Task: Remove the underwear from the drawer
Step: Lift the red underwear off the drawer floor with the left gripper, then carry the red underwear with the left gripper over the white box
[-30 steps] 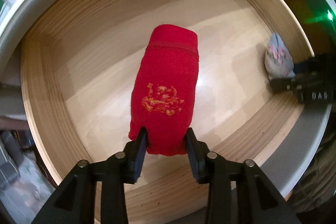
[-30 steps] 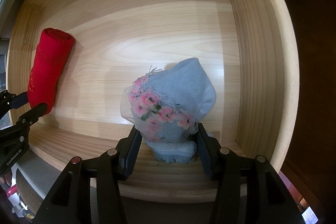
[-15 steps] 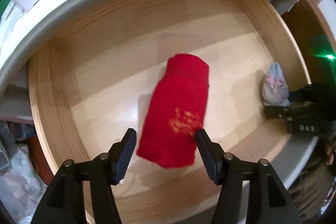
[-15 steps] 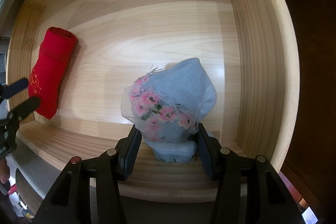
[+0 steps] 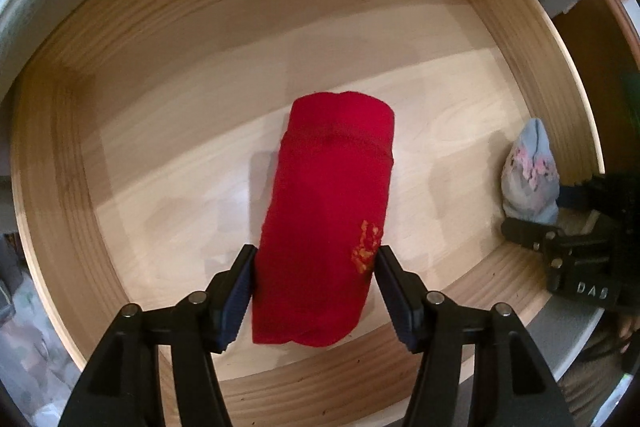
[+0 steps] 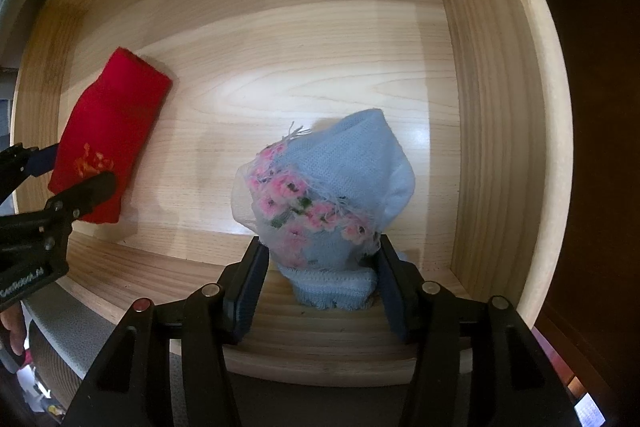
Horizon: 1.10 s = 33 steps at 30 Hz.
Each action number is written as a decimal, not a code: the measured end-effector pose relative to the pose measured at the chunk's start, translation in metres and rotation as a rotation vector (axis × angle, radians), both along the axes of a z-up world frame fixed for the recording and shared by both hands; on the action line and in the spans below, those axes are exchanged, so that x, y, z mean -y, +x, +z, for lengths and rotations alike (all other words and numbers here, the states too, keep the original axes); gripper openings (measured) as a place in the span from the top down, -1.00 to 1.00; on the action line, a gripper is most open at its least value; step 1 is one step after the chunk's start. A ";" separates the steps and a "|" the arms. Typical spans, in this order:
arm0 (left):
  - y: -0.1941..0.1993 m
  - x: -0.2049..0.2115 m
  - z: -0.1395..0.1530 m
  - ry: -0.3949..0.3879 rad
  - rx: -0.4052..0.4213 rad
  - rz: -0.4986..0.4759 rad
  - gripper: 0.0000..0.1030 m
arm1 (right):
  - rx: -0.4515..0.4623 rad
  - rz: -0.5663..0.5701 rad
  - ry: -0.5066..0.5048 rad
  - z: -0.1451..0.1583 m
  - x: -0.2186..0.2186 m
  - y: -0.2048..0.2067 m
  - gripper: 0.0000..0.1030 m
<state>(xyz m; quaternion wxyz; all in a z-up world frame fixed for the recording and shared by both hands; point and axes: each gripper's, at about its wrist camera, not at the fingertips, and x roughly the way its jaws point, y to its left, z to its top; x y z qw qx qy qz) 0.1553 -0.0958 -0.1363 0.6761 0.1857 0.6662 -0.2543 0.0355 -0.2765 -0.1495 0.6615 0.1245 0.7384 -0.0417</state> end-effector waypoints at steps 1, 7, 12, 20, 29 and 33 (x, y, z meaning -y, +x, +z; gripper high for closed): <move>0.000 0.000 0.000 0.000 0.002 0.003 -0.13 | -0.001 0.001 -0.002 0.000 -0.001 0.000 -0.03; -0.007 -0.003 0.002 0.000 0.023 0.006 0.10 | -0.007 0.012 -0.014 0.000 -0.007 0.001 -0.02; -0.020 -0.001 0.013 -0.012 0.048 0.024 0.19 | -0.014 0.023 -0.024 -0.001 -0.014 0.002 -0.01; -0.034 -0.008 0.035 -0.023 0.108 0.042 0.22 | -0.008 0.044 -0.036 -0.001 -0.024 0.001 0.11; -0.067 -0.011 0.075 -0.036 0.218 0.029 0.22 | 0.006 0.060 -0.031 0.000 -0.032 -0.003 0.14; -0.075 -0.020 0.099 -0.043 0.277 0.032 0.22 | 0.009 0.063 -0.029 0.001 -0.036 -0.006 0.14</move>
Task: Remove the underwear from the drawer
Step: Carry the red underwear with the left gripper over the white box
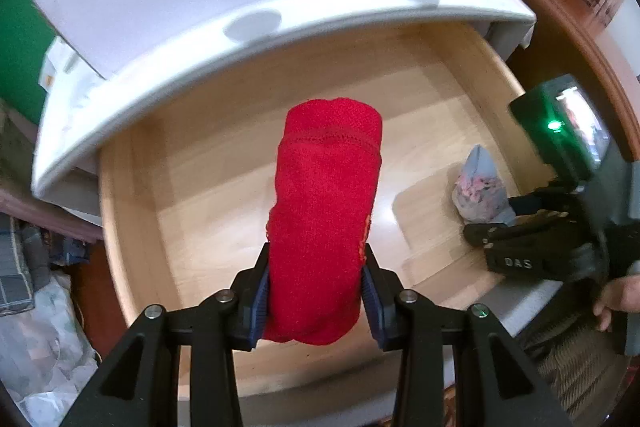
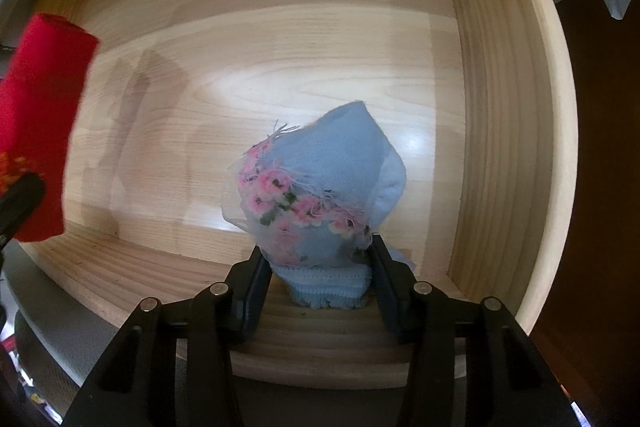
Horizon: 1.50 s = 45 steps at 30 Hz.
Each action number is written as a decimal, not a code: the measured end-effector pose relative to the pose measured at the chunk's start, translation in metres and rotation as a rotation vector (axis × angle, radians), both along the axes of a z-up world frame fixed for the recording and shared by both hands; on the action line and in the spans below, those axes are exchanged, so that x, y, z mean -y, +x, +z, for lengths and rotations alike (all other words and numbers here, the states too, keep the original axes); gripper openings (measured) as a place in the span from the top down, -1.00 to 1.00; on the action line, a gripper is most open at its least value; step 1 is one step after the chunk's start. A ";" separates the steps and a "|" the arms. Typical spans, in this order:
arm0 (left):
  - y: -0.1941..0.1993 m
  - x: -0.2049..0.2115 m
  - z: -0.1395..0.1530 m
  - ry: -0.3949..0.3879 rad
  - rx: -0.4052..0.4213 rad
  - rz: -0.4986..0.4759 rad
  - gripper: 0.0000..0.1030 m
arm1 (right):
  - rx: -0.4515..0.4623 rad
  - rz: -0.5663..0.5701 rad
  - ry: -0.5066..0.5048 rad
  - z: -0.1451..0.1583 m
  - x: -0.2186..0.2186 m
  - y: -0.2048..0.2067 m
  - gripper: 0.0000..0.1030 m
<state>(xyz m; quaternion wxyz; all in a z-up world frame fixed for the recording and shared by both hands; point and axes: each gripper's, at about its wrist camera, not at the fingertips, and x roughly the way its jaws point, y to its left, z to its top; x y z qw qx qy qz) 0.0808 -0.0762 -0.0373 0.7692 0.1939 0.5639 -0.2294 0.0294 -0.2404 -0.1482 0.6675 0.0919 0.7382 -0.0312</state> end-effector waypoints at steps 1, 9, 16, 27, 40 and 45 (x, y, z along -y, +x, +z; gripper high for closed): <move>-0.003 -0.003 0.007 -0.008 0.015 0.003 0.22 | 0.001 0.001 0.000 0.000 -0.001 0.000 0.14; -0.012 -0.018 0.053 -0.099 0.105 0.103 0.22 | 0.006 0.006 0.006 0.003 -0.001 -0.004 0.15; -0.002 -0.038 0.120 -0.184 0.209 0.176 0.22 | 0.009 0.008 0.007 -0.001 0.012 -0.003 0.16; 0.059 -0.031 0.217 -0.221 0.388 0.247 0.22 | 0.015 0.008 0.005 0.000 0.007 -0.004 0.17; 0.159 0.010 0.178 -0.152 0.270 0.298 0.22 | 0.015 0.008 0.006 0.000 0.008 -0.007 0.17; 0.172 0.021 0.152 -0.104 0.266 0.292 0.21 | 0.016 0.009 0.009 0.000 0.008 -0.007 0.17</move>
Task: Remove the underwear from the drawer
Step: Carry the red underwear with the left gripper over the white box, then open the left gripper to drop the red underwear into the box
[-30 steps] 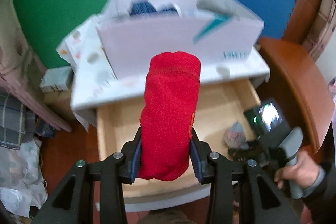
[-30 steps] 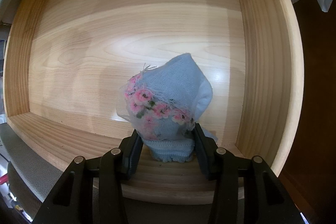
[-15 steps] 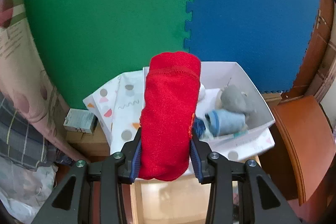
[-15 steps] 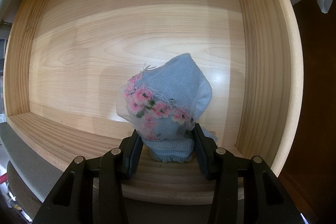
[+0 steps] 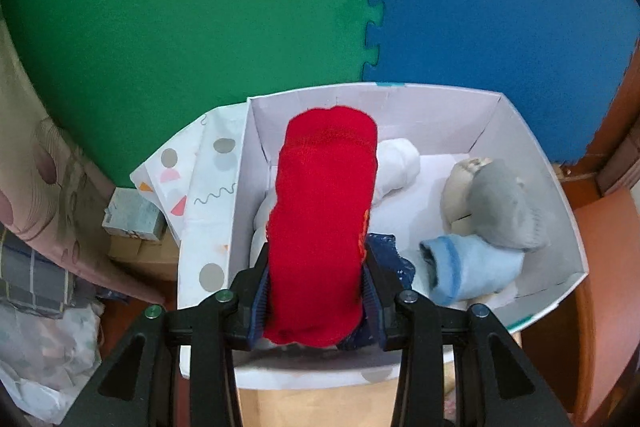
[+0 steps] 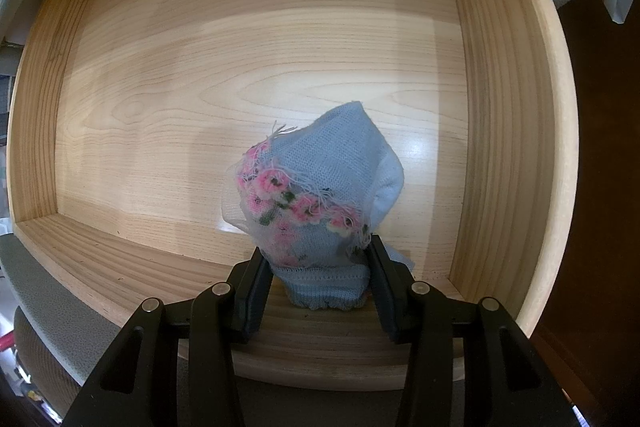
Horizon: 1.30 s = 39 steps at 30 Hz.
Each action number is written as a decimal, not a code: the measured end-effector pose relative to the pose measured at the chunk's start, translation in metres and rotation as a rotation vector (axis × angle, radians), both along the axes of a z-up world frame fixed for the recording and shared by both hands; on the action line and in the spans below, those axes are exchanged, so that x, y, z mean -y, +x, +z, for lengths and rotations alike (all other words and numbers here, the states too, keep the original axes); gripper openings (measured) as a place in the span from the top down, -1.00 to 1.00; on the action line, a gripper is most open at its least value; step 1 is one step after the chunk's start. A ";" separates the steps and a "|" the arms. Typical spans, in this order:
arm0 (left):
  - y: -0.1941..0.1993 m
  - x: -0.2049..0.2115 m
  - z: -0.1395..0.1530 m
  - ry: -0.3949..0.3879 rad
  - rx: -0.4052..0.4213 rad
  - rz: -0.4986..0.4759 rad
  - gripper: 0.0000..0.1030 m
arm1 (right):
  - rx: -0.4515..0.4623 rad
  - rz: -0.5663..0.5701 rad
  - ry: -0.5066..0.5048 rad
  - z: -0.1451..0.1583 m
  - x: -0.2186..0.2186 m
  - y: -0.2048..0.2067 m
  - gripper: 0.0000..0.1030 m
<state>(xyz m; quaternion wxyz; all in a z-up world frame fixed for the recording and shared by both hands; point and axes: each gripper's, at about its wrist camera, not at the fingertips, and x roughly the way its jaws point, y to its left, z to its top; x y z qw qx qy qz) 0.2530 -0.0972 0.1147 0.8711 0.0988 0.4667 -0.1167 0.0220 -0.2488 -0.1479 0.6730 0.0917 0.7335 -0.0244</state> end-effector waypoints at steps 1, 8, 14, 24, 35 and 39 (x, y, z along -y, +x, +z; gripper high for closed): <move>0.001 0.003 -0.004 0.018 0.000 -0.004 0.20 | 0.000 0.000 0.001 0.000 0.000 0.000 0.17; 0.002 0.009 -0.011 0.090 0.010 -0.002 -0.01 | 0.000 -0.001 0.000 0.001 0.000 0.002 0.17; -0.005 0.009 0.002 0.096 0.019 -0.022 -0.02 | 0.000 0.000 -0.002 0.001 0.000 0.001 0.17; -0.057 0.003 0.051 0.127 0.144 -0.101 -0.03 | -0.001 -0.001 -0.006 0.001 0.000 0.001 0.17; -0.141 -0.045 0.049 0.112 0.184 -0.121 -0.05 | -0.003 -0.002 -0.007 0.002 0.001 0.001 0.17; -0.158 -0.067 0.015 0.105 0.135 -0.071 -0.05 | -0.013 -0.002 -0.007 0.002 0.001 0.003 0.17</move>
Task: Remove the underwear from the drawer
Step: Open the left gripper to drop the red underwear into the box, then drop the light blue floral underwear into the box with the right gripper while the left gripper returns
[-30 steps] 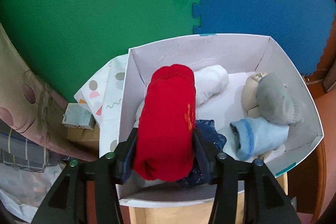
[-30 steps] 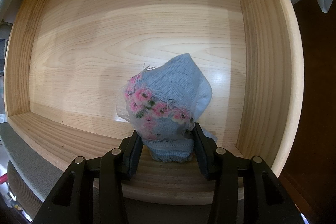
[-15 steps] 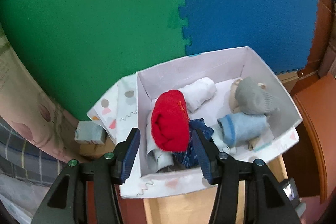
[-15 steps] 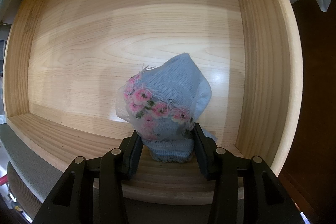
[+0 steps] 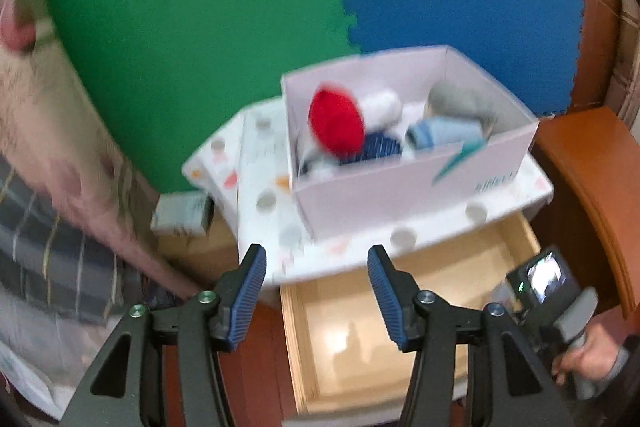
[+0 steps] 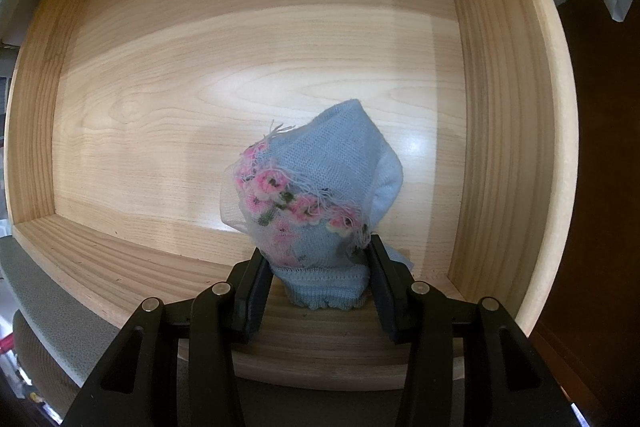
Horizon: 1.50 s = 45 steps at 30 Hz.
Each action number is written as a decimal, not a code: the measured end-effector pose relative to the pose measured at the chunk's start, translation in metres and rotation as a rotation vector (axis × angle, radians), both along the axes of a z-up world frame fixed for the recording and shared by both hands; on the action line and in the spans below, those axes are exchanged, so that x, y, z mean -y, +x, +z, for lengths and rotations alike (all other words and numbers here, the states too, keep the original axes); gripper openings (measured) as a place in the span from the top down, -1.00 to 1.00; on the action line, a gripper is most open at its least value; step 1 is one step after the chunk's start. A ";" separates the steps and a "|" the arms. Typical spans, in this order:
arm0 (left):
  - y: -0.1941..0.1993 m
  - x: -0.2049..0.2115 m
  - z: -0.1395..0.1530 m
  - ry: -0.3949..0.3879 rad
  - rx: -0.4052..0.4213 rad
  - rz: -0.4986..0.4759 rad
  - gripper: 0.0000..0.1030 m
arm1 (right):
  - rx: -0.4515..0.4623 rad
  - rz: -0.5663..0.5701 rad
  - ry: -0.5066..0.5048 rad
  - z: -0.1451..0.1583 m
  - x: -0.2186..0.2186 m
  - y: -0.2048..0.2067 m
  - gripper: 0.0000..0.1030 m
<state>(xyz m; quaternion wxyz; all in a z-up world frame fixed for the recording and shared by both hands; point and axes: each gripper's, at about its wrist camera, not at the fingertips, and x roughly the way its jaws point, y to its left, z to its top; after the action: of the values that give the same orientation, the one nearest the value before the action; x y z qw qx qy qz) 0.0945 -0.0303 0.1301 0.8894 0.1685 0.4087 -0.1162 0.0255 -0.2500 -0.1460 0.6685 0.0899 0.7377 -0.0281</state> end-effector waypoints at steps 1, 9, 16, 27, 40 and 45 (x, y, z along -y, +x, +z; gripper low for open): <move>-0.005 -0.005 -0.011 0.001 -0.012 0.019 -0.05 | -0.005 0.004 0.000 0.000 0.000 0.001 0.17; -0.033 -0.025 -0.087 -0.035 -0.108 0.119 -0.05 | -0.042 0.023 -0.009 0.000 0.001 0.013 0.15; -0.041 -0.016 -0.125 -0.028 -0.119 0.123 -0.05 | -0.046 0.057 -0.049 0.000 -0.011 0.026 0.17; -0.035 -0.018 -0.141 -0.070 -0.116 0.168 -0.05 | 0.090 0.046 0.015 0.028 -0.010 0.020 0.33; -0.032 -0.018 -0.141 -0.099 -0.114 0.169 -0.05 | 0.279 0.033 0.050 0.111 0.016 0.002 0.37; -0.031 -0.020 -0.141 -0.119 -0.120 0.167 -0.05 | 0.382 0.037 0.043 0.173 0.019 0.013 0.37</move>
<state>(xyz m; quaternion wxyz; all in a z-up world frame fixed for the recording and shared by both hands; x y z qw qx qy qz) 0.0630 -0.0105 -0.0110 0.8783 0.0735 0.4664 -0.0758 0.0386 -0.2695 0.0265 0.7946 0.0941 0.5995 0.0176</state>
